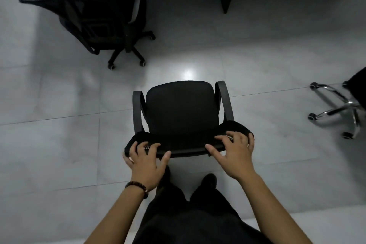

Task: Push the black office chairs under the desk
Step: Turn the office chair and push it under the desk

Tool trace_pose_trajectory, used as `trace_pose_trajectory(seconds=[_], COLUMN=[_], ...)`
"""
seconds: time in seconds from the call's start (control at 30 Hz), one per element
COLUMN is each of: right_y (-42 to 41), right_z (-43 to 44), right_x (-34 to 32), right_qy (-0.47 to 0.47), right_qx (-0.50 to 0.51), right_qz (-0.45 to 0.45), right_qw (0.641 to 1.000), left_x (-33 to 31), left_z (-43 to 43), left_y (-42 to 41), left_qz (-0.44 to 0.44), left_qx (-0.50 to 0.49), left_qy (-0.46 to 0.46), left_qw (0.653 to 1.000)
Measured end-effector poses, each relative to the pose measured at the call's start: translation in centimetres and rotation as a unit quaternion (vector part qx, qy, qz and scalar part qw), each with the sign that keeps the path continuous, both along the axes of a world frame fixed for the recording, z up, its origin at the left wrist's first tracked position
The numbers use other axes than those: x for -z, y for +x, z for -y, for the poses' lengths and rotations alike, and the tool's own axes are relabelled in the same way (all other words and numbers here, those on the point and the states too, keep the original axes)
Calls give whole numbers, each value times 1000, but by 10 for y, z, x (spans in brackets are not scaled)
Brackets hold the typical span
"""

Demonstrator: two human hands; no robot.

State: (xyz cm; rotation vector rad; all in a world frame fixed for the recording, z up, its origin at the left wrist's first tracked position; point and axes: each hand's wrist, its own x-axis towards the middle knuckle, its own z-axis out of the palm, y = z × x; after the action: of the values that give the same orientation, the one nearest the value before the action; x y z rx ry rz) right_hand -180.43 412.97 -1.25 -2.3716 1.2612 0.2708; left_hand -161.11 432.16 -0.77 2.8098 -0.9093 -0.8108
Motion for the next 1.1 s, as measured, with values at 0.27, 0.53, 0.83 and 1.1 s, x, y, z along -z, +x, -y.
trace_pose_trajectory(seconds=[0.27,0.53,0.83,1.1], right_y=[49,102,168,246], right_z=[35,100,232,394], right_x=[-5,-2,10,3], right_qy=[22,5,-34,-2], right_qx=[27,62,51,-21], right_qz=[-21,-36,7,12], right_qw=[999,997,998,1000], left_x=[-2,-3,5,6], left_z=[57,128,253,392], left_y=[81,137,195,248], left_qz=[-2,12,56,53], left_qx=[88,125,105,13], left_qy=[3,-9,-26,-16], left_qw=[996,992,993,998])
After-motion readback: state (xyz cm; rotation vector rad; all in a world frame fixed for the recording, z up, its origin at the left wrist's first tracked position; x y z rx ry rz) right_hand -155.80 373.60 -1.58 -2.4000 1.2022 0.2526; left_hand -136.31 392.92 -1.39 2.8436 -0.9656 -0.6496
